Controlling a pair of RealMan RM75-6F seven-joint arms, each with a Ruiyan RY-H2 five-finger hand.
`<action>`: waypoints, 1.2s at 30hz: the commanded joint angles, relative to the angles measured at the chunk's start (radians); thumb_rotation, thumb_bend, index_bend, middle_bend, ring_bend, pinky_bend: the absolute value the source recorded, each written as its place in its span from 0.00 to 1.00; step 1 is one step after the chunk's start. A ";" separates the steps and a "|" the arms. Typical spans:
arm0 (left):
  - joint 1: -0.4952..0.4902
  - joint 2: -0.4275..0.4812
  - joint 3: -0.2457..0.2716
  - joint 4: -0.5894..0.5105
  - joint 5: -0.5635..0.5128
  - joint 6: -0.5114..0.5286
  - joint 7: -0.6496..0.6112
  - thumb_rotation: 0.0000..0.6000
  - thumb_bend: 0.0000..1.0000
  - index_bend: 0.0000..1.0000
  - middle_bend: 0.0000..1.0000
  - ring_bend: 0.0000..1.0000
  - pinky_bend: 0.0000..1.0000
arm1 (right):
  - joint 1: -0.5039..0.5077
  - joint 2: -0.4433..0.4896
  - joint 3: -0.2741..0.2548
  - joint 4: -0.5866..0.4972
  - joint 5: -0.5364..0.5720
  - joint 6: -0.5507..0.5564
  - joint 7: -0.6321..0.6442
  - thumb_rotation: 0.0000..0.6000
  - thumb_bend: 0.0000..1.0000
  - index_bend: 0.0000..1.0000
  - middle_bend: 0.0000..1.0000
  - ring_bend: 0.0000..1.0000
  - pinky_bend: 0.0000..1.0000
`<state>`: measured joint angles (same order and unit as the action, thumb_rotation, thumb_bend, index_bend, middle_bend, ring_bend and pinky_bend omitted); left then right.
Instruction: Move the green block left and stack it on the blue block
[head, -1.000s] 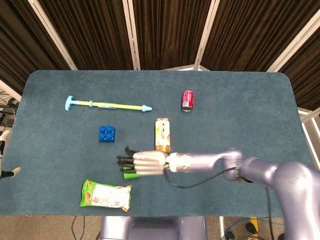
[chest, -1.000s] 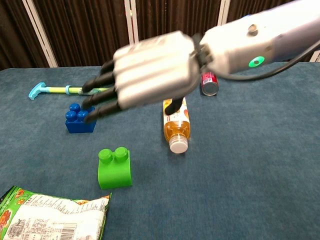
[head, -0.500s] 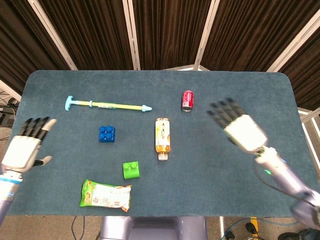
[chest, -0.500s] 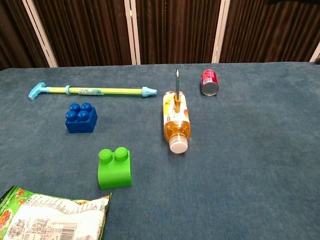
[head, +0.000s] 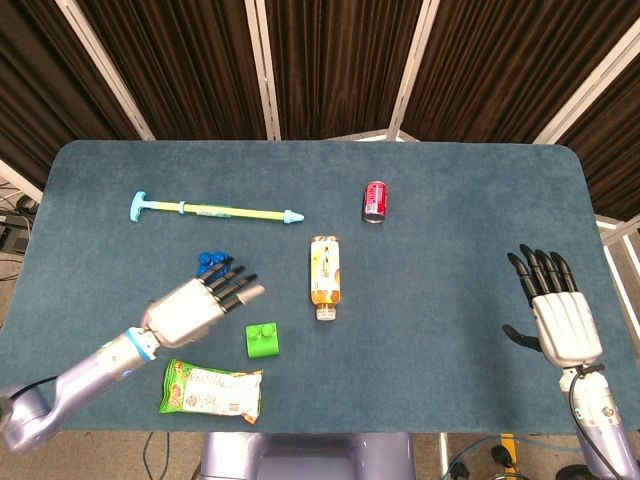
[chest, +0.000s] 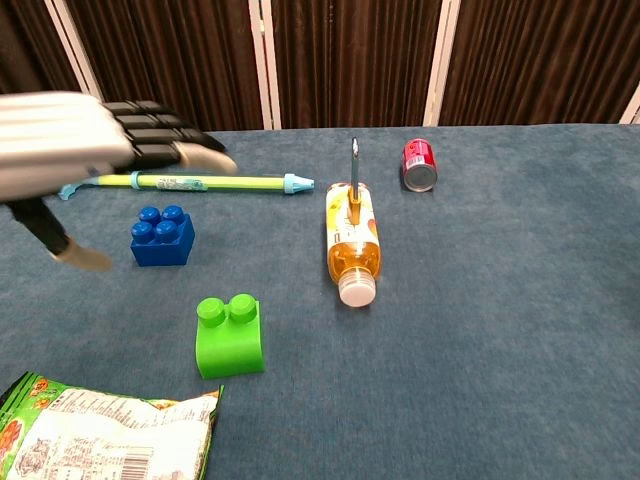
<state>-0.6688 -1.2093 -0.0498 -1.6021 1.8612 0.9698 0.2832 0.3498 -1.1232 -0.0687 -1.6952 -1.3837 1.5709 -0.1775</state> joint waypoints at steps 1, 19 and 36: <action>-0.086 -0.055 0.038 0.077 0.087 -0.061 -0.006 1.00 0.00 0.00 0.00 0.00 0.00 | -0.031 -0.019 0.011 -0.013 0.016 0.010 -0.021 1.00 0.00 0.00 0.00 0.00 0.00; -0.197 -0.177 0.128 0.259 0.133 -0.071 -0.121 1.00 0.00 0.02 0.07 0.05 0.03 | -0.079 -0.050 0.085 0.042 0.032 -0.038 -0.028 1.00 0.00 0.00 0.00 0.00 0.00; -0.221 -0.350 0.155 0.367 0.089 -0.099 -0.095 1.00 0.02 0.30 0.28 0.23 0.16 | -0.106 -0.045 0.122 0.055 0.009 -0.068 0.000 1.00 0.00 0.00 0.00 0.00 0.00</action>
<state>-0.8888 -1.5544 0.1046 -1.2384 1.9546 0.8716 0.1840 0.2440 -1.1679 0.0531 -1.6402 -1.3740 1.5035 -0.1775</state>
